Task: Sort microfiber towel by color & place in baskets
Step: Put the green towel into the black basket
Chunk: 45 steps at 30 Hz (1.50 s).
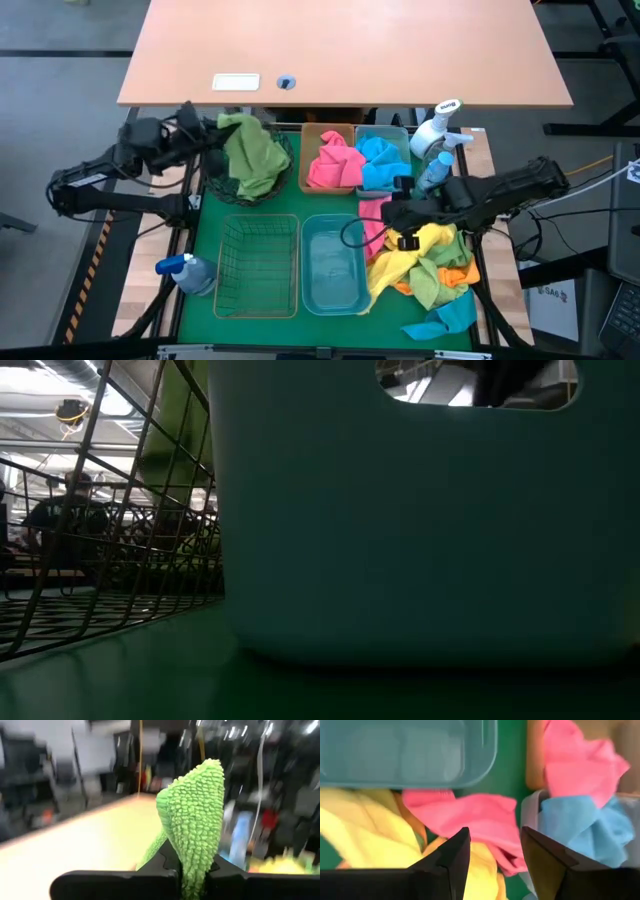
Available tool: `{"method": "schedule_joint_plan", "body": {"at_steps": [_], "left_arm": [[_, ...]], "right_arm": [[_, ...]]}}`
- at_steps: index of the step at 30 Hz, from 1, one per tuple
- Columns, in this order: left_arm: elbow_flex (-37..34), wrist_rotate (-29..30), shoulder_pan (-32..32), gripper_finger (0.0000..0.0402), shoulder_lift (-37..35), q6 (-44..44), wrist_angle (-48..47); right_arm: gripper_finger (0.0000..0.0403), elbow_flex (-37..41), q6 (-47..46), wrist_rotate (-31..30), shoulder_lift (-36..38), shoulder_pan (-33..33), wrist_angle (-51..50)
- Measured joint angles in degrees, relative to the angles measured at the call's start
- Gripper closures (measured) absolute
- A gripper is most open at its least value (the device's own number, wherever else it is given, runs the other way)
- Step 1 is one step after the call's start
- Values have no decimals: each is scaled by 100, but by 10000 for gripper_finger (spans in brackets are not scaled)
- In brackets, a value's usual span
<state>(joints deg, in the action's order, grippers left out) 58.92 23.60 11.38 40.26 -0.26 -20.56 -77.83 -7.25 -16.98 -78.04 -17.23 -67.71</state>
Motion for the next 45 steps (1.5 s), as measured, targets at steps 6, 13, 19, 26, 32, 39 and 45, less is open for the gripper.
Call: {"method": "schedule_joint_plan", "body": {"at_steps": [6,13,19,26,32,39,45], "left_arm": [[0,420,2,399,345,-774,-1666],[-2,1039,2,398,1196,-987,-2253],[-2,2135,2,397,1812,-780,-2249],[-2,2410,96,378,2032,-715,-2234],[-2,2312,355,311,2028,-825,-2229],[-2,1924,452,278,1921,-825,-2248],[-2,802,452,277,1635,-1227,-2424]], "right_arm": [[226,1080,5,-67,0,0,764],[226,1943,46,-275,-4,0,1385],[226,2286,77,-302,-2,0,1424],[226,2688,352,-456,-2,0,2030],[226,2792,472,-463,-4,0,2298],[226,2792,677,-528,-4,0,2318],[226,2792,783,-447,-9,0,2333]]}}
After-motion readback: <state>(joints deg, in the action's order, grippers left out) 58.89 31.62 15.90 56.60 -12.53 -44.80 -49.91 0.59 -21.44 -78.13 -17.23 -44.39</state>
